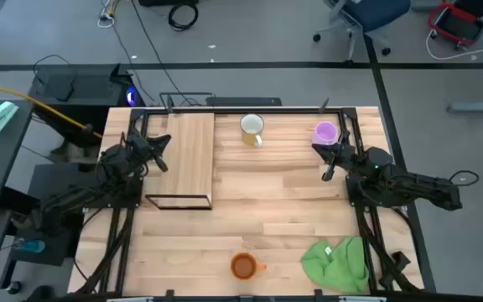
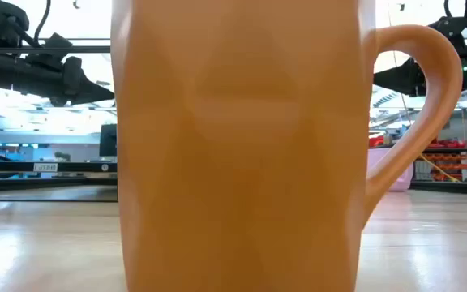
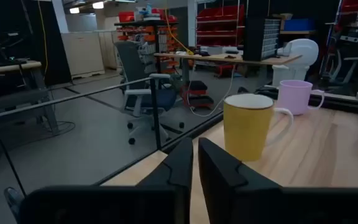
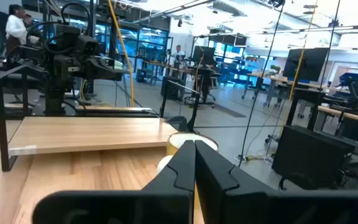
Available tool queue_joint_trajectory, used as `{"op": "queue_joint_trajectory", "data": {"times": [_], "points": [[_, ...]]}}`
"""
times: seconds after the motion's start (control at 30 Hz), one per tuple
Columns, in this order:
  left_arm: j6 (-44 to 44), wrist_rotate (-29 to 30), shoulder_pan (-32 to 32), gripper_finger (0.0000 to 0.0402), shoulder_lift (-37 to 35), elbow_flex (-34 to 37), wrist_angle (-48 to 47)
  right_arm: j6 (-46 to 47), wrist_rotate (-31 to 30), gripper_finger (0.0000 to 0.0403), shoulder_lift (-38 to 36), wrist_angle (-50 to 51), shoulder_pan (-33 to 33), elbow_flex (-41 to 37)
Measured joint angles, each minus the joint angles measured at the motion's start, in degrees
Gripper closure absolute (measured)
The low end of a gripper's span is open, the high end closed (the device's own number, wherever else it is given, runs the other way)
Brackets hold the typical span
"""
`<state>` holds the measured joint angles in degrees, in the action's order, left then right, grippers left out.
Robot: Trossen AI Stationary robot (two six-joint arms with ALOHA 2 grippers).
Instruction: Stack small to large cups/mugs on shelf
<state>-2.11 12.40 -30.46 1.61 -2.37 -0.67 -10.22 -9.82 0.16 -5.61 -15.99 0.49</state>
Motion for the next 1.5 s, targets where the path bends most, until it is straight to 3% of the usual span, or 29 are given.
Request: {"op": "queue_joint_trajectory", "data": {"times": [1.5], "points": [[0.01,0.00,-0.01,0.0369,-0.01,0.00,0.00,0.01,0.00,0.0391,0.01,-0.01,0.01,-0.01]]}}
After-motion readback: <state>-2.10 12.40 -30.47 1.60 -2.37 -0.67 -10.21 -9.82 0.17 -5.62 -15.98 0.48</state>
